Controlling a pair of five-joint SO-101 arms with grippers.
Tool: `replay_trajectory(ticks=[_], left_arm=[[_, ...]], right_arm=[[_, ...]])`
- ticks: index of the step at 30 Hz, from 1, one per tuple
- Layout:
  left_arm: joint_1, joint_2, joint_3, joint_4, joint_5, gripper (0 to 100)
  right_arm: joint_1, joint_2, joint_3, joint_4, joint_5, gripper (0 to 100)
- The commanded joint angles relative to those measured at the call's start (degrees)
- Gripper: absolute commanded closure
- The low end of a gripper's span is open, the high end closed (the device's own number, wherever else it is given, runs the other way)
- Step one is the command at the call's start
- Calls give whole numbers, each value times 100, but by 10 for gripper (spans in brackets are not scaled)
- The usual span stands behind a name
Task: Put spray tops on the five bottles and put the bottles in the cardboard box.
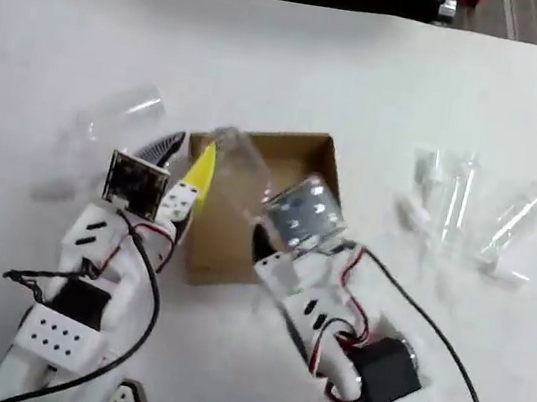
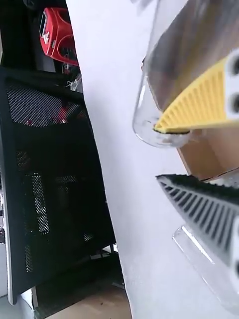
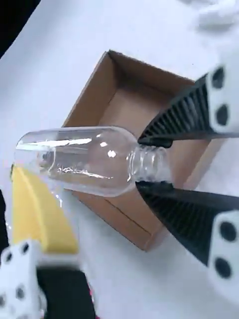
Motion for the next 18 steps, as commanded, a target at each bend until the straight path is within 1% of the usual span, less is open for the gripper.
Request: replay_trajectory(ticks=[1, 3, 5, 9, 11, 14, 18], left_arm=[[-13, 13, -35, -9, -35, 868], [-57, 4, -35, -18, -35, 868], [-277, 4, -53, -35, -35, 868], [-892, -4, -176, -79, 18, 869], [-1095, -4, -202, -88, 18, 889], [-1165, -4, -185, -158, 18, 944], [-1191, 13, -176, -158, 18, 957]], right_arm=[[382, -75, -88, -242, -123, 982], [409, -57, -105, -242, -114, 982], [426, -22, -255, -171, -114, 982], [708, 382, -1160, 541, -44, 982], [831, 875, -1767, 980, 176, 982], [822, 1903, -2673, 1587, 299, 982], [629, 3468, -3912, 2202, 281, 982]])
